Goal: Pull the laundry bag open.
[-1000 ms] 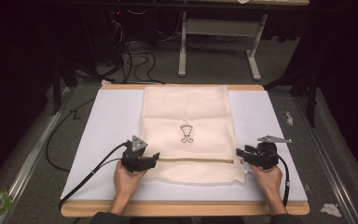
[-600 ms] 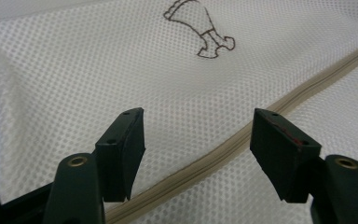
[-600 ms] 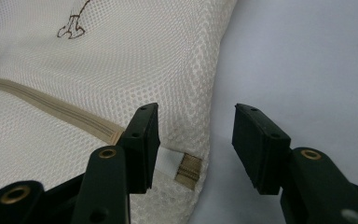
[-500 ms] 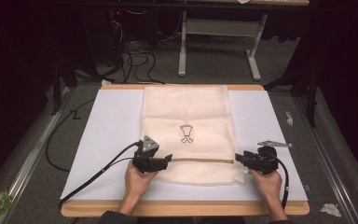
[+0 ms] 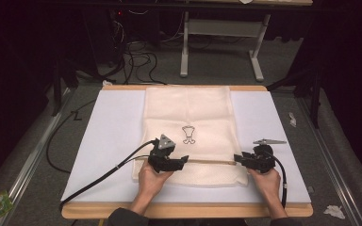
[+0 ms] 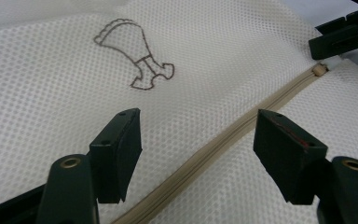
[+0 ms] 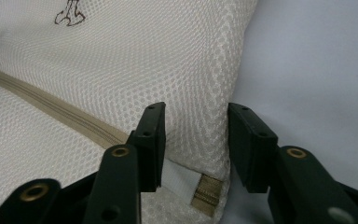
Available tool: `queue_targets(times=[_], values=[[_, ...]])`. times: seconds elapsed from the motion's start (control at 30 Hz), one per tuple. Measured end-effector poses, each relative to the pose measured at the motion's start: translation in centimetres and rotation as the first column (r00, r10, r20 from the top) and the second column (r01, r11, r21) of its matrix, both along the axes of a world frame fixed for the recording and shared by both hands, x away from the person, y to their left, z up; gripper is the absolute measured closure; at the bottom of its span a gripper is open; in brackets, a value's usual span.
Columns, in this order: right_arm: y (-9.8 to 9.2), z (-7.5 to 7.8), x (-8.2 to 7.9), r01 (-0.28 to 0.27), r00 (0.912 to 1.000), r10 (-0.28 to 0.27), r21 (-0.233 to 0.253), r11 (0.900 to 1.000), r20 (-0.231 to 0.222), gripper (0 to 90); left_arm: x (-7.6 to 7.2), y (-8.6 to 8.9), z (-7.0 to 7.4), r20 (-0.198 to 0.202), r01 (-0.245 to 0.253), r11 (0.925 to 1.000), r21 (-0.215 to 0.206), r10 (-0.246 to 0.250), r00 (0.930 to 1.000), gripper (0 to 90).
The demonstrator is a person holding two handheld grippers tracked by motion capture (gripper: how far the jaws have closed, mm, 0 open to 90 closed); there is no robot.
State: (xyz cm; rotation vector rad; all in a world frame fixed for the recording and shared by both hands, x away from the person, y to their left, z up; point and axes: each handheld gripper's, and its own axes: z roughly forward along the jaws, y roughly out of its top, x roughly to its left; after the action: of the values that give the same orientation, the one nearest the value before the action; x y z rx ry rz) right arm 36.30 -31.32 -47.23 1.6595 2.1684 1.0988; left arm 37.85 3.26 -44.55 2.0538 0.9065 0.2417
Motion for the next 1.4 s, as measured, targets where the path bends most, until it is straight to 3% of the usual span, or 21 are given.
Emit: queue_targets(times=[0.17,0.33,0.6,0.7,0.83,1.03,1.23,1.33,1.4], values=[[0.2,0.0,0.0,-0.024,0.9996,0.025,-0.061,0.998,0.012,74.8,0.1,-2.1,-0.3,-0.012,0.043,0.9988,0.022,-0.043,0.999,32.6],[0.3,0.0,0.0,-0.052,0.9982,0.054,-0.081,0.995,0.025,85.1,0.3,-3.6,-0.7,-0.031,0.079,0.9965,0.028,-0.078,0.9965,33.5],[-0.1,0.2,0.0,-0.075,0.9967,0.077,-0.057,0.996,0.028,87.4,0.6,-4.6,-0.1,-0.048,0.102,0.9948,-0.002,-0.102,0.9937,34.6],[-0.2,0.4,-0.1,-0.085,0.9956,0.087,-0.048,0.995,0.036,87.5,0.4,-5.2,0.1,-0.028,0.125,0.9919,0.022,-0.125,0.9918,35.8],[-0.3,0.8,-0.2,-0.087,0.9954,0.088,-0.031,0.996,0.037,87.7,0.2,-5.8,0.3,-0.026,0.151,0.9883,-0.025,-0.151,0.9881,36.6],[0.0,1.3,-0.5,-0.093,0.9949,0.095,-0.036,0.995,0.034,88.0,0.4,-5.8,0.6,-0.041,0.162,0.9857,-0.047,-0.164,0.9856,38.1],[0.0,1.6,-0.6,-0.094,0.9947,0.095,-0.03,0.995,0.039,88.1,0.1,-7.0,0.7,-0.036,0.195,0.9805,-0.025,-0.196,0.98,41.9],[-0.2,1.8,-0.7,-0.102,0.9938,0.102,-0.016,0.995,0.043,88.2,-0.1,-8.3,0.6,-0.054,0.221,0.9745,-0.036,-0.223,0.9733,43.3],[-0.3,1.9,-0.7,-0.104,0.9935,0.104,-0.007,0.995,0.047,88.2,-0.3,-8.9,0.5,-0.056,0.233,0.9723,-0.021,-0.233,0.9708,45.8]])
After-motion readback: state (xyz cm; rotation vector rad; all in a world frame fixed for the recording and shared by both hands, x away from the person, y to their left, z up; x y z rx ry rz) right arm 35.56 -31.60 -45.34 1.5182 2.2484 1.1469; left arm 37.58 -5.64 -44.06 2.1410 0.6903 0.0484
